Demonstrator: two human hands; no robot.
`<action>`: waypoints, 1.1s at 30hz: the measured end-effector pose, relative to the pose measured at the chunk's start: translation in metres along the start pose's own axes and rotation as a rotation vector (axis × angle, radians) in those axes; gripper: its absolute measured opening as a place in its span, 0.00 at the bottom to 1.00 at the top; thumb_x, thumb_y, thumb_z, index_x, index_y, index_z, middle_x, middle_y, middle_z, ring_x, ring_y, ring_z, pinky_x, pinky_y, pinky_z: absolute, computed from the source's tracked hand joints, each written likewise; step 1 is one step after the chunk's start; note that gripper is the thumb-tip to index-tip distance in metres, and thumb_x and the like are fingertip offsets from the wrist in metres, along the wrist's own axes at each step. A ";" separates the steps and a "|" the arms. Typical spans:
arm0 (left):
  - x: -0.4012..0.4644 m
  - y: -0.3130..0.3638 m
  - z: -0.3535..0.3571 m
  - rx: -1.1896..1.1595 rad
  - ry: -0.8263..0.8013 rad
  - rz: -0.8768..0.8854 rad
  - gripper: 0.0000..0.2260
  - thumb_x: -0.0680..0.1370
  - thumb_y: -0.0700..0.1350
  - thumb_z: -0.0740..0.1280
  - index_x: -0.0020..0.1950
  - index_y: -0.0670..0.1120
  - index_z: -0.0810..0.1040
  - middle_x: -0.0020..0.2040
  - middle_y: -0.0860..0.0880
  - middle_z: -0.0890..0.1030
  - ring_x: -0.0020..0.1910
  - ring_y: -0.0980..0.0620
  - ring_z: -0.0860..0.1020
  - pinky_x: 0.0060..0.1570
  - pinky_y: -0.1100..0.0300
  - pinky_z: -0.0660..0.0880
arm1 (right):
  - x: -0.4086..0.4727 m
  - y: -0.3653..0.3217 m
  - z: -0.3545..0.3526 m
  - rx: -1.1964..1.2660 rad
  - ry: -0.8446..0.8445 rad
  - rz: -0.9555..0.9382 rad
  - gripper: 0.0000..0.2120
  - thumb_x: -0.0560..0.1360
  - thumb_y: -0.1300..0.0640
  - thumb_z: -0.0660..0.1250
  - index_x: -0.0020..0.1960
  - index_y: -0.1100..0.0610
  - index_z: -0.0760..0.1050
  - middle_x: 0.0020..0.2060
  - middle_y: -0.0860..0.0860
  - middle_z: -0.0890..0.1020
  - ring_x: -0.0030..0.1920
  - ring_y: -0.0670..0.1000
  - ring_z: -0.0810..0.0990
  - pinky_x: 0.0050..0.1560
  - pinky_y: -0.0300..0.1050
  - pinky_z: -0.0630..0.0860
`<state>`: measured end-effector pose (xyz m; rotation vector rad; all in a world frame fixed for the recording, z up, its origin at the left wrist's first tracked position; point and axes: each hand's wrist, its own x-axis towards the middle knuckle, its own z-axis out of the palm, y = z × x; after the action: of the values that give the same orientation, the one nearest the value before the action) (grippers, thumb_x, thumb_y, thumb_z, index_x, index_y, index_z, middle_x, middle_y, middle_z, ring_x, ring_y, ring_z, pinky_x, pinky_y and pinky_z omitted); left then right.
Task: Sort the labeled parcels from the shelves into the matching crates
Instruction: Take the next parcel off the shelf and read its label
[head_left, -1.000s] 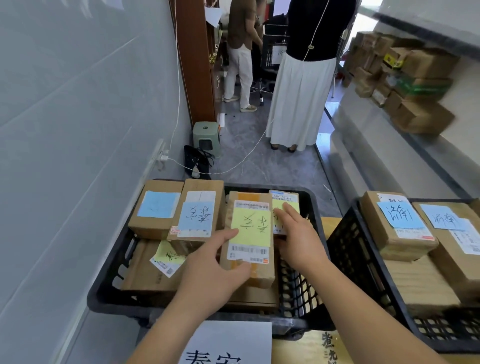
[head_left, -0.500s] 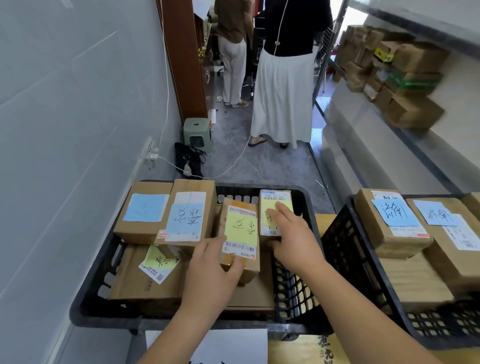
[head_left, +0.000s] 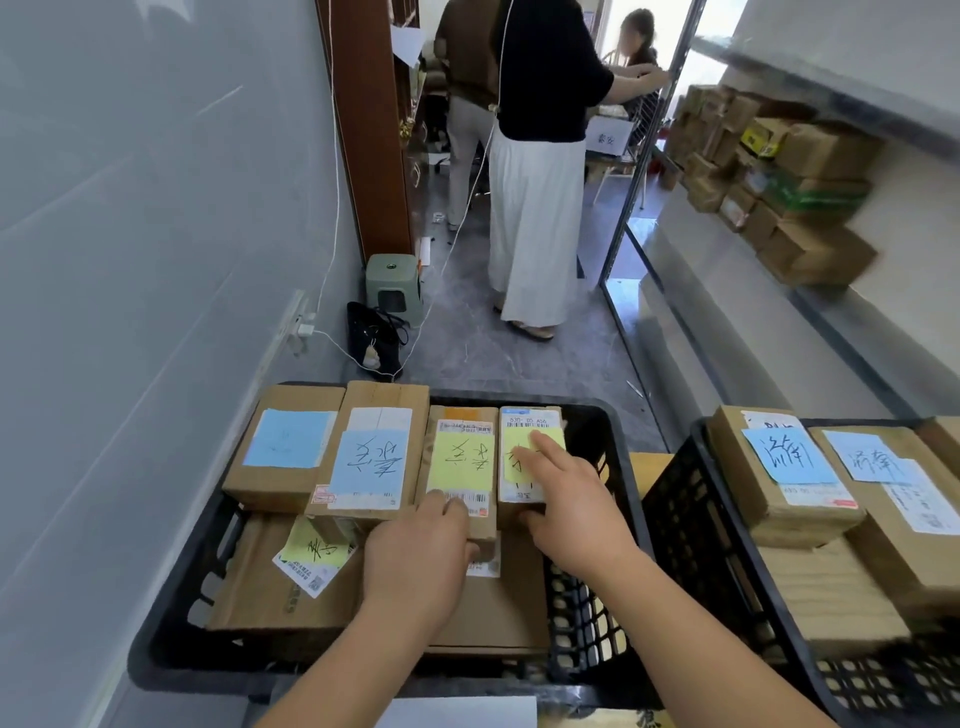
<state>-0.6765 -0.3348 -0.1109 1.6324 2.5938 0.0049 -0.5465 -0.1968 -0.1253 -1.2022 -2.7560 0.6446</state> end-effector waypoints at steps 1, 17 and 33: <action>0.002 0.000 -0.002 0.005 -0.002 -0.004 0.17 0.82 0.58 0.62 0.65 0.50 0.72 0.62 0.52 0.74 0.53 0.49 0.79 0.39 0.56 0.70 | -0.001 0.000 0.001 -0.001 -0.001 -0.001 0.37 0.78 0.57 0.70 0.81 0.43 0.58 0.82 0.42 0.52 0.78 0.54 0.59 0.74 0.49 0.63; -0.013 0.021 -0.019 -0.111 0.106 0.069 0.22 0.80 0.56 0.59 0.74 0.55 0.69 0.71 0.54 0.73 0.67 0.52 0.71 0.59 0.54 0.75 | -0.053 0.009 -0.030 0.000 -0.027 0.052 0.35 0.80 0.38 0.64 0.82 0.40 0.51 0.83 0.42 0.46 0.82 0.50 0.45 0.79 0.52 0.56; -0.110 0.213 -0.033 -0.112 0.022 0.440 0.34 0.77 0.73 0.45 0.81 0.61 0.48 0.83 0.52 0.51 0.82 0.47 0.45 0.79 0.44 0.43 | -0.288 0.134 -0.098 -0.139 0.161 0.349 0.36 0.79 0.32 0.57 0.83 0.43 0.50 0.83 0.50 0.53 0.82 0.57 0.51 0.79 0.61 0.51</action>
<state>-0.4395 -0.3402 -0.0615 2.1255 2.1467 0.1904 -0.2334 -0.2870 -0.0601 -1.7057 -2.5146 0.3613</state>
